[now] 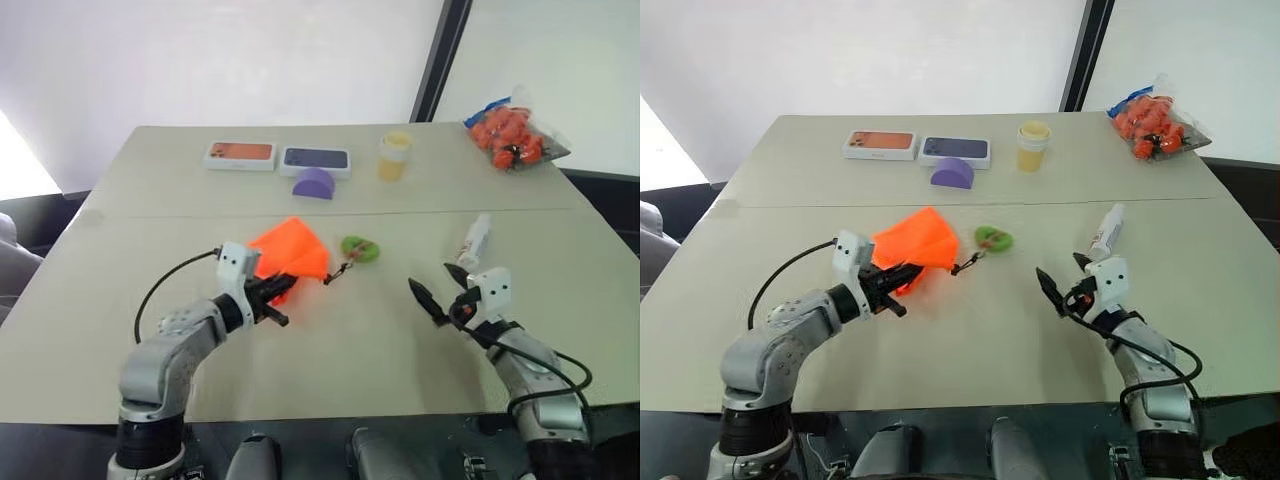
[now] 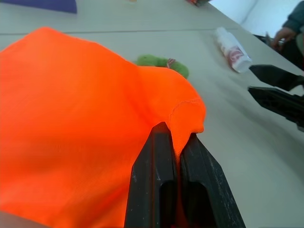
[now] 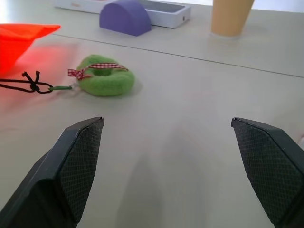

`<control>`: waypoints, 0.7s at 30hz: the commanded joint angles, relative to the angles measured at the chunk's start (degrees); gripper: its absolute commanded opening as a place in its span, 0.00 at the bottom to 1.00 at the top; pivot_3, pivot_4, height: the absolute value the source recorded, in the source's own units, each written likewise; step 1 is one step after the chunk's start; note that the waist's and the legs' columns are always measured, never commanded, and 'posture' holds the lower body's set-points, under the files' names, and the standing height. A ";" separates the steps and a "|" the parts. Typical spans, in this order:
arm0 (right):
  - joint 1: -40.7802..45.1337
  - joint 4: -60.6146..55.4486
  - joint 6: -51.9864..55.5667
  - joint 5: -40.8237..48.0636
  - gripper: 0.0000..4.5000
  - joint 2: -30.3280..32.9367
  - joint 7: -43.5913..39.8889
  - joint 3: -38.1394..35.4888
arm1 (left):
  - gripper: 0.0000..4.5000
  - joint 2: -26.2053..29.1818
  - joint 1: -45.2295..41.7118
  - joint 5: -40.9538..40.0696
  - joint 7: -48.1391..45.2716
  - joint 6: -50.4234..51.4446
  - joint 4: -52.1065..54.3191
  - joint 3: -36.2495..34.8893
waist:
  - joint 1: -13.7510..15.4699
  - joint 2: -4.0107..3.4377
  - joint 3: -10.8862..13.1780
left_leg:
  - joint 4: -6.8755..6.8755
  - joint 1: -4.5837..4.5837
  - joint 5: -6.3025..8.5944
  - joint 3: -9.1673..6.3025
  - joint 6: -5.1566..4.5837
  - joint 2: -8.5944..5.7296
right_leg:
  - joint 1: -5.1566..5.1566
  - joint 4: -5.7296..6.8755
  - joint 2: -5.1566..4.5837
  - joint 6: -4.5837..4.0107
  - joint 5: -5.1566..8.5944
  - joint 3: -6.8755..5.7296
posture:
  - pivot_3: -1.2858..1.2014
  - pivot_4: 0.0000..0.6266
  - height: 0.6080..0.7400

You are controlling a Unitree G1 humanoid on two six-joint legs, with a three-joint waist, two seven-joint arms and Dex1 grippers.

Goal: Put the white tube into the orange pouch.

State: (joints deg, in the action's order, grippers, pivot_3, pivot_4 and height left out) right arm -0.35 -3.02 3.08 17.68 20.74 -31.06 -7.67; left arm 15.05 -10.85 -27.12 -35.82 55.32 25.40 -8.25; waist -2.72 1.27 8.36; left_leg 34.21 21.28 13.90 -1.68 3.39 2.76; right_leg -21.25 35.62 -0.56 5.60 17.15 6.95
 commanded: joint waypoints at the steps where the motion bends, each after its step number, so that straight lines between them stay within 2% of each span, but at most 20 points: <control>1: -0.90 -5.63 -1.63 -0.25 1.00 -1.68 0.38 2.07 | 0.01 2.79 -0.43 -6.27 -4.37 1.36 -3.03 -2.91 | 0.03 -0.02 0.00 | 0.00 -0.01 0.00 0.00 0.00 0.00 | -0.01 0.03 0.00 -0.01 0.00 -0.01 | 0.52 0.24 0.87; 9: -3.95 -9.87 -0.56 -1.52 1.00 -3.25 2.03 4.81 | 0.01 7.17 -3.95 -9.82 -6.56 0.77 -11.48 -3.03 | 0.17 0.04 -0.01 | 0.10 0.01 0.00 0.00 0.02 -0.01 | -0.01 -0.03 -0.03 -0.04 0.01 0.00 | 0.52 0.24 0.87; 21: -2.70 -10.66 0.96 -1.70 1.00 -3.09 3.34 4.94 | 0.01 8.49 -4.88 -11.88 -6.93 -0.74 -12.98 -1.45 | 0.14 0.03 -0.01 | 0.02 0.04 0.00 0.01 0.02 0.00 | -0.05 -0.03 -0.03 -0.05 0.00 0.00 | 0.52 0.24 0.87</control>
State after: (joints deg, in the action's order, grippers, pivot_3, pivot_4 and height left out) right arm -4.04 -11.61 4.53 15.95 17.54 -27.92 -2.49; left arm 22.84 -15.46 -38.10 -42.21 55.71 11.34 -9.88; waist -2.59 1.30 8.35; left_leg 34.23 21.32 13.90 -1.68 3.41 2.76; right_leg -21.31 35.60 -0.59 5.55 17.15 6.95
